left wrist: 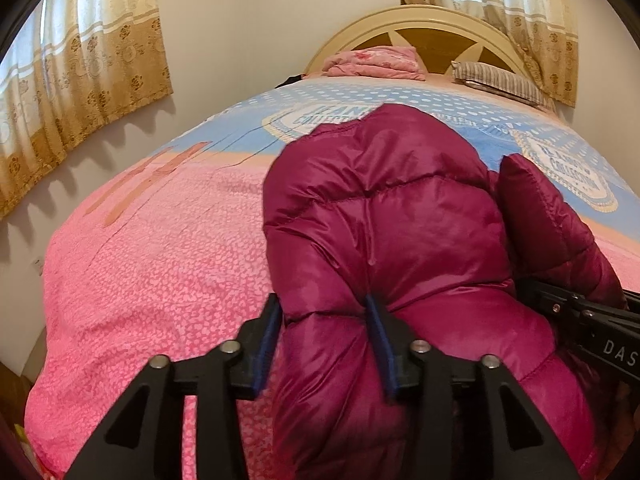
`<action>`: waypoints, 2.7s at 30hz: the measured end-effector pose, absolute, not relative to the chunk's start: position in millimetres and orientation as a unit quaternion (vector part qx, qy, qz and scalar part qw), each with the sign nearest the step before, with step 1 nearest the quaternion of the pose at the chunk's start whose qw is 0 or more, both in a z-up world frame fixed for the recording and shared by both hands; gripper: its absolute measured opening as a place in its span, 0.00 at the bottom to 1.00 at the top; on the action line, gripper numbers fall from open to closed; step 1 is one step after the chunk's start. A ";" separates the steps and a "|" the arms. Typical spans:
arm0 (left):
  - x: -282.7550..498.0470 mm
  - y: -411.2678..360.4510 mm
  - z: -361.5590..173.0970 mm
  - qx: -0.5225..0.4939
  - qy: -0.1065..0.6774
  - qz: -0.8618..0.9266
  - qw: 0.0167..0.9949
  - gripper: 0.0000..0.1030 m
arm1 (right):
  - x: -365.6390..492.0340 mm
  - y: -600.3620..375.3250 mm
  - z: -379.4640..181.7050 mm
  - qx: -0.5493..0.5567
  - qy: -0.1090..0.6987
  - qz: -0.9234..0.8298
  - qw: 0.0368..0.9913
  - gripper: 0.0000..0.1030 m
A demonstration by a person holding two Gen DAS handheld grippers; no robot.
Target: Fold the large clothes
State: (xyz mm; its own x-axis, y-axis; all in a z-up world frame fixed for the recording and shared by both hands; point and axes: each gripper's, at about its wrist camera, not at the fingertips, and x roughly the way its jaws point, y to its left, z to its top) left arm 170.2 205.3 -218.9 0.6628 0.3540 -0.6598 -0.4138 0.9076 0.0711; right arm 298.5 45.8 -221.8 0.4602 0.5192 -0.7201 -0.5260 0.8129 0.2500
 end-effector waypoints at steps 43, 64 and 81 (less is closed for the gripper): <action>6.8 163.6 -54.4 -0.037 0.172 0.229 0.958 0.79 | 149.5 0.3 -79.1 -0.019 0.240 0.296 0.924 0.76; 6.6 158.9 -56.3 -0.038 0.170 0.230 0.957 0.79 | 144.1 -1.4 -77.8 -0.013 0.238 0.297 0.925 0.77; 8.9 161.2 -58.8 -0.037 0.177 0.232 0.956 0.79 | 143.3 -1.5 -78.4 -0.012 0.239 0.296 0.925 0.77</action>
State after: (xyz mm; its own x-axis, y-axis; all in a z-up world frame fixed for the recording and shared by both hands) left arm 8.9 161.2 -58.8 0.8294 0.4312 -0.3553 -0.4574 0.8892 0.0113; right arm 143.3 -1.5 -78.4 0.7102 0.5422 -0.4490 -0.5533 0.8243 0.1201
